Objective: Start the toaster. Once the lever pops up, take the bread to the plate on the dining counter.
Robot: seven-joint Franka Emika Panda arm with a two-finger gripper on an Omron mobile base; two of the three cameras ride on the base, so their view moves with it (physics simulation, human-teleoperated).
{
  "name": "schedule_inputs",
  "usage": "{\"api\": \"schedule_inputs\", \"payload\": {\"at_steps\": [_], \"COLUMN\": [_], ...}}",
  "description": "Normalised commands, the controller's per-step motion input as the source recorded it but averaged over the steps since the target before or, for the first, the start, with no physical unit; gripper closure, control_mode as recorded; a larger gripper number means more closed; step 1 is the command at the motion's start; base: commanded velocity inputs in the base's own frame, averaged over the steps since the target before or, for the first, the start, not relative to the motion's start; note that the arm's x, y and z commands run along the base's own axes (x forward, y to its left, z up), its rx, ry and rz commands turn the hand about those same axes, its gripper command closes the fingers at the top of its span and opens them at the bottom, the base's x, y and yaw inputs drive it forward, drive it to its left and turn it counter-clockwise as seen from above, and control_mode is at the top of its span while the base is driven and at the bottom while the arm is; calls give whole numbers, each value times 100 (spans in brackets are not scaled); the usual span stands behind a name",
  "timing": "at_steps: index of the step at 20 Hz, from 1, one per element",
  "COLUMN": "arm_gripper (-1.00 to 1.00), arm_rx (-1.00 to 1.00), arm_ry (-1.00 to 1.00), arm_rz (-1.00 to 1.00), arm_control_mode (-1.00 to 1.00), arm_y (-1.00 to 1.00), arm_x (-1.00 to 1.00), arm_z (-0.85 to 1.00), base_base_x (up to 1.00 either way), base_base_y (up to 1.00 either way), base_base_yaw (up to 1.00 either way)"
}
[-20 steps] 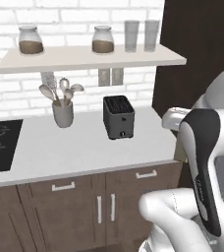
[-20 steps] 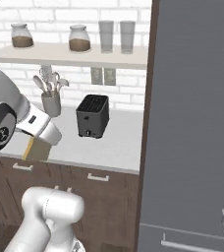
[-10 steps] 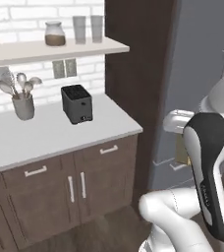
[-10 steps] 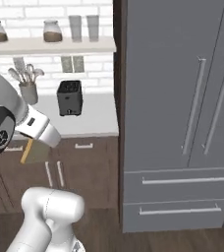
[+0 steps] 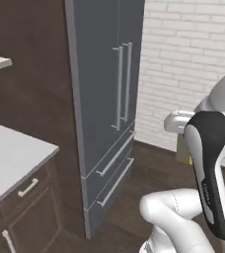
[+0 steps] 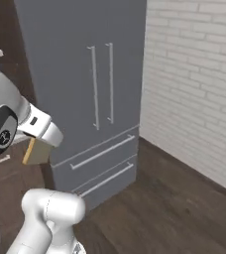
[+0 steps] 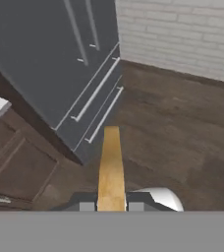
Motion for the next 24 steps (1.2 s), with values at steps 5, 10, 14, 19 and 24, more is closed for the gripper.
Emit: {"api": "schedule_inputs", "payload": {"at_steps": [5, 10, 14, 19, 24], "arm_gripper": [100, 100, 100, 100, 100], "arm_rx": [0, 0, 0, 0, 0], "arm_ry": [0, 0, 0, 0, 0], "arm_rz": [0, 0, 0, 0, 0], "arm_control_mode": [100, 100, 100, 100, 100], "arm_y": [0, 0, 0, 0, 0], "arm_x": [0, 0, 0, 0, 0], "arm_z": [0, 0, 0, 0, 0], "base_base_x": [-2, 0, 21, 76, 100], "base_base_y": [0, -5, -3, 0, 8], "base_base_yaw": [-96, -89, -76, -57, -42]}}
